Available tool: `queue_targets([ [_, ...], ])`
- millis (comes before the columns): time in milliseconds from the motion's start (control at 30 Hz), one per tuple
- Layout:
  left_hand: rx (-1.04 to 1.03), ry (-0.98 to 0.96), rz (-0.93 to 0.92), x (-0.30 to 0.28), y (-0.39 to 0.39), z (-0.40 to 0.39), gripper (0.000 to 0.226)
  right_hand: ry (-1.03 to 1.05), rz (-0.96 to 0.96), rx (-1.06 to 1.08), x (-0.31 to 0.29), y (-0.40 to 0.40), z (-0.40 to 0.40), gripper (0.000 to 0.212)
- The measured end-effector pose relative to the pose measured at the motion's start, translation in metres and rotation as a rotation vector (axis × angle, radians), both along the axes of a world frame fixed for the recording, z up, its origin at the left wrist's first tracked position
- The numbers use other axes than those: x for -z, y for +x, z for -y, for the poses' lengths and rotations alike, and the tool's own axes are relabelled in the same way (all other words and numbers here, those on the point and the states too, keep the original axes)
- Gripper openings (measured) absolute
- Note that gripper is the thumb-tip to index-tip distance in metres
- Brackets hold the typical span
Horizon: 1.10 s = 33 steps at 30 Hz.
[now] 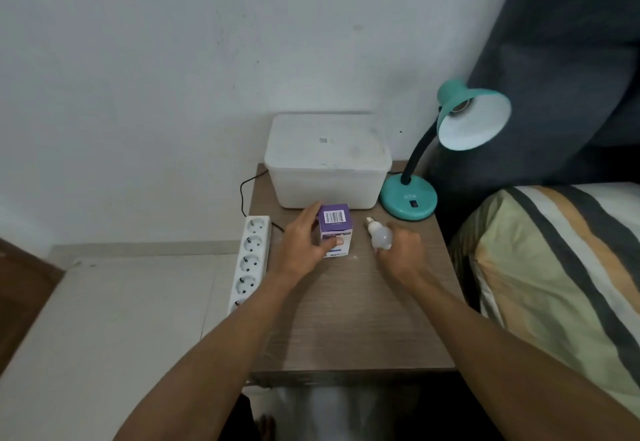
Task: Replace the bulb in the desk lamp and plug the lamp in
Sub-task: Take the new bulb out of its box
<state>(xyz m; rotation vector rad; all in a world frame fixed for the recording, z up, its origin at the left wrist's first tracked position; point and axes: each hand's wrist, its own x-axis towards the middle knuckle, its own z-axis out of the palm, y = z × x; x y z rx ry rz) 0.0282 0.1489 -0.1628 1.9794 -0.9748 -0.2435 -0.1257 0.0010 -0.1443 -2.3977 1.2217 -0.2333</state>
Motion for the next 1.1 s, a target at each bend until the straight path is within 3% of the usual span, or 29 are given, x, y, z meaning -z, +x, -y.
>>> queue_targets([
  [100,0.004,-0.005,-0.003,0.001,-0.001,-0.001,0.090,-0.002,-0.019,-0.018,-0.005,0.002,0.002,0.044],
  [233,0.013,-0.024,0.002,-0.002,0.001,-0.001,0.092,-0.068,0.265,-0.168,-0.033,0.016,0.006,0.048],
  [300,0.018,-0.031,0.000,-0.001,0.002,-0.001,0.093,-0.059,0.314,-0.314,-0.051,0.029,0.005,0.042],
  [400,0.040,-0.040,-0.023,0.000,0.003,-0.002,0.093,0.001,0.180,-0.512,-0.068,0.044,0.001,0.038],
  [533,0.064,-0.040,-0.052,-0.002,0.002,-0.002,0.092,-0.096,-0.046,-0.681,-0.072,0.051,0.000,0.032],
  [1100,0.079,-0.047,-0.032,0.003,0.005,-0.003,0.095,-0.115,-0.095,-0.756,-0.071,0.056,0.008,0.036],
])
